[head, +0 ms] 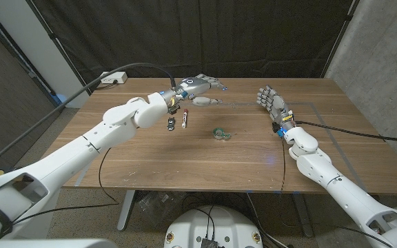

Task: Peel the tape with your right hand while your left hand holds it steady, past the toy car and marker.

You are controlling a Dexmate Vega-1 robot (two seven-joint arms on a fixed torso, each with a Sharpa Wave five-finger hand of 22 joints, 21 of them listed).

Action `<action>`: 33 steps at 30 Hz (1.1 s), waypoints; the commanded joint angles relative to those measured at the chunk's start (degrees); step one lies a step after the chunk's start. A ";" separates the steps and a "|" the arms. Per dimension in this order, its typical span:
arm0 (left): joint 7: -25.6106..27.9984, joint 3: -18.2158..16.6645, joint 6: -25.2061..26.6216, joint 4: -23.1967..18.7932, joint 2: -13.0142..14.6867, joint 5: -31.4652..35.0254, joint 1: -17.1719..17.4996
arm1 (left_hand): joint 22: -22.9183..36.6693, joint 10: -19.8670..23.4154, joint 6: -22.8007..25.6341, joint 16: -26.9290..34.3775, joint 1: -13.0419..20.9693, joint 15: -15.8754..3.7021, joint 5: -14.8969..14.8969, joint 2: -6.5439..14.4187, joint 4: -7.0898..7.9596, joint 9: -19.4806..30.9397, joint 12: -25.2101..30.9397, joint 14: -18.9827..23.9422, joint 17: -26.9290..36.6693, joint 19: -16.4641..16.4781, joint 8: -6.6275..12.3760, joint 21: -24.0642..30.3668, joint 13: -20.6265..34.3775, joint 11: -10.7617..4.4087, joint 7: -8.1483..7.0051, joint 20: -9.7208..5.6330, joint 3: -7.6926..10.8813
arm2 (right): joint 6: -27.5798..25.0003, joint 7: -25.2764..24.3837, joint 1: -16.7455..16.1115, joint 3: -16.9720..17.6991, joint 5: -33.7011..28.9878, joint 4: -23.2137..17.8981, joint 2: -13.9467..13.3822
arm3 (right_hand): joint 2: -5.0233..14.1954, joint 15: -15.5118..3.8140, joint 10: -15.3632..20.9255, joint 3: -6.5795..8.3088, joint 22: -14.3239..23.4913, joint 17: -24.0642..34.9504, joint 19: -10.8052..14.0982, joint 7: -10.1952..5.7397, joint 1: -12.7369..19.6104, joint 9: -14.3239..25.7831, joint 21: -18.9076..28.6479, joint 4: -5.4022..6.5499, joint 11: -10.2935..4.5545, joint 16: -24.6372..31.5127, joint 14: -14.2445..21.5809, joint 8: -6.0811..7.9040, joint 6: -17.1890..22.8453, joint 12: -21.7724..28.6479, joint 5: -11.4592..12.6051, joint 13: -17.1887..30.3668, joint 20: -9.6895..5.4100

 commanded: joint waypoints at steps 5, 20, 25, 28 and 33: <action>-11.18 2.29 6.02 -0.92 -0.80 0.35 -2.01 | 0.26 1.32 0.92 0.04 1.52 -1.49 0.35 0.69 -1.03 0.20 -0.29 0.93 0.03 0.95 -0.27 -0.08 0.12 -0.28 0.35 -0.15 0.61 | -0.29 1.04 0.09 -0.23 0.40 -0.02 -0.09 | -0.31 0.25 0.35 0.61 0.25 0.21 -0.10 -0.28 0.70 0.22 -0.26 -0.07 0.17 -0.11 0.50 0.09 0.36 -0.15 0.14 0.18 0.68; -12.13 4.72 5.88 -1.58 -0.64 5.55 -3.50 | 0.15 8.33 11.79 0.00 7.74 -2.91 0.66 -3.87 -4.81 0.17 -0.26 5.12 -0.25 3.35 1.16 -0.47 0.13 -0.51 1.61 0.02 0.01 | -0.35 1.60 0.30 -0.32 0.53 0.18 -0.15 | -0.37 0.43 0.99 0.69 0.27 0.23 0.07 -0.13 0.57 0.23 -0.55 -0.04 0.62 -0.09 0.81 0.33 1.24 0.02 0.13 0.18 0.73; -12.97 5.38 5.93 -1.61 -0.92 7.07 -3.87 | 0.14 10.20 14.01 0.14 10.07 -3.26 1.30 -5.65 -5.30 0.20 -0.26 6.46 -0.21 3.76 1.26 -0.79 0.19 -0.97 1.98 0.16 -0.35 | -0.17 1.73 0.18 -0.25 0.62 0.22 -0.17 | -0.39 0.43 1.45 0.72 0.27 0.25 0.15 -0.07 0.48 0.23 -0.68 0.00 0.73 -0.04 1.04 0.34 1.42 0.16 0.13 0.19 0.74; -12.54 5.79 5.89 -1.49 -1.15 8.33 -3.85 | 0.15 11.52 15.39 0.34 12.34 -3.70 2.00 -6.92 -5.34 0.31 -0.39 7.61 -0.06 4.41 1.19 -0.98 0.30 -1.63 2.48 -0.14 -0.55 | -0.12 1.72 0.07 -0.21 0.64 0.19 -0.21 | -0.39 0.38 1.70 0.74 0.28 0.26 0.18 -0.07 0.43 0.23 -0.77 0.02 0.81 0.05 1.32 0.35 1.54 0.23 0.12 0.19 0.74; -8.89 5.74 6.33 -1.16 -1.50 10.50 -2.72 | 0.26 14.48 19.69 1.07 13.58 -4.74 2.85 -9.07 -4.68 0.47 0.02 10.02 0.38 4.19 2.04 -1.64 0.55 -1.19 2.76 -0.44 -1.72 | -0.11 2.05 0.02 -0.23 0.77 0.27 -0.28 | -0.41 0.56 2.00 0.76 0.28 0.28 0.26 -0.01 0.35 0.24 -0.87 0.05 0.78 0.12 1.61 0.41 1.85 0.31 0.12 0.20 0.77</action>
